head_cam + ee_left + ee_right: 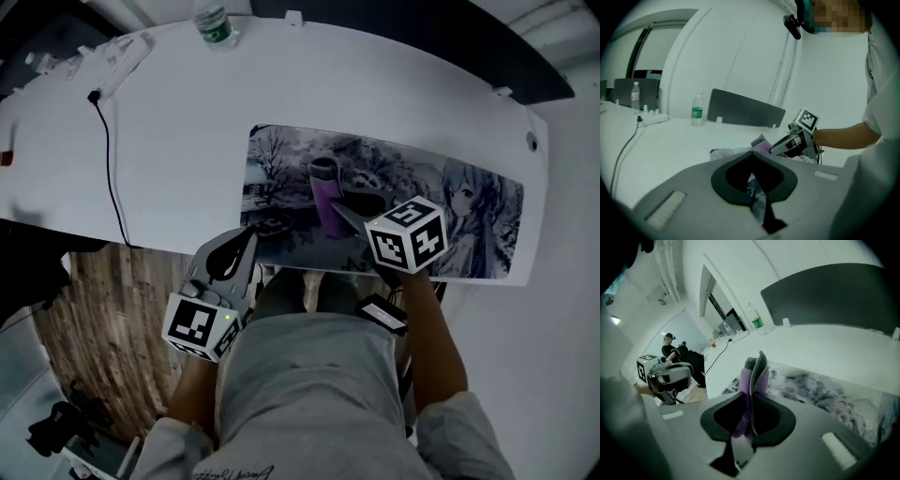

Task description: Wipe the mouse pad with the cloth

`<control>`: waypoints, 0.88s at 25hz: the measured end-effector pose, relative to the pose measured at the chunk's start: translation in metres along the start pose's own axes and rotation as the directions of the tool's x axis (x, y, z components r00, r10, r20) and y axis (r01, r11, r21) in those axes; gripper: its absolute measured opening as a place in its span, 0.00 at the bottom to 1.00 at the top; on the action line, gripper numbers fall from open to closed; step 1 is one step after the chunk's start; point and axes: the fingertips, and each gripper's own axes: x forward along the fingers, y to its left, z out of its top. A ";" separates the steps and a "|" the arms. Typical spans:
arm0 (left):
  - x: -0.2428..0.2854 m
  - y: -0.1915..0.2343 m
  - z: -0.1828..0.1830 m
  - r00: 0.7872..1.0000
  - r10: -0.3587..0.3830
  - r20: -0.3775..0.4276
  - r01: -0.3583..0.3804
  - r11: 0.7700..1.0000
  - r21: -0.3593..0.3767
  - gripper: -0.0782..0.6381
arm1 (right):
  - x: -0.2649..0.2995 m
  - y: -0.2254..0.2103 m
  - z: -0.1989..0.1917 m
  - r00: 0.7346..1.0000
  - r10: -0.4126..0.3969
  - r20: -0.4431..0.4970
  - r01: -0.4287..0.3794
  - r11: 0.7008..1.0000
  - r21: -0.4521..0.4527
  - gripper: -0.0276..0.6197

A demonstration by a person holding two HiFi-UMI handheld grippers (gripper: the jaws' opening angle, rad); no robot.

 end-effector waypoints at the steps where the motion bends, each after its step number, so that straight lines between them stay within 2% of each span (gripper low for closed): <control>1: 0.014 -0.018 0.001 0.999 -0.036 -0.009 0.036 0.999 0.017 0.14 | -0.018 -0.012 -0.006 1.000 -0.018 0.014 0.018 1.000 0.012 0.15; 6: 0.076 -0.105 0.023 0.983 -0.179 -0.038 0.180 0.983 0.034 0.13 | -0.116 -0.077 -0.050 0.990 -0.127 0.056 0.122 0.989 0.078 0.15; 9: 0.104 -0.149 0.031 0.966 -0.252 -0.054 0.255 0.964 0.070 0.14 | -0.173 -0.121 -0.093 0.975 -0.217 0.055 0.208 0.968 0.144 0.15; 15: 0.144 -0.230 0.018 0.936 -0.336 -0.103 0.345 0.933 0.101 0.14 | -0.275 -0.203 -0.177 0.930 -0.365 0.040 0.338 0.894 0.293 0.15; 19: 0.166 -0.272 0.008 0.917 -0.374 -0.135 0.389 0.914 0.110 0.13 | -0.329 -0.247 -0.228 0.895 -0.446 0.004 0.418 0.843 0.339 0.15; 22: 0.179 -0.296 0.003 0.912 -0.387 -0.137 0.403 0.908 0.115 0.14 | -0.368 -0.277 -0.266 0.870 -0.491 -0.033 0.468 0.804 0.367 0.15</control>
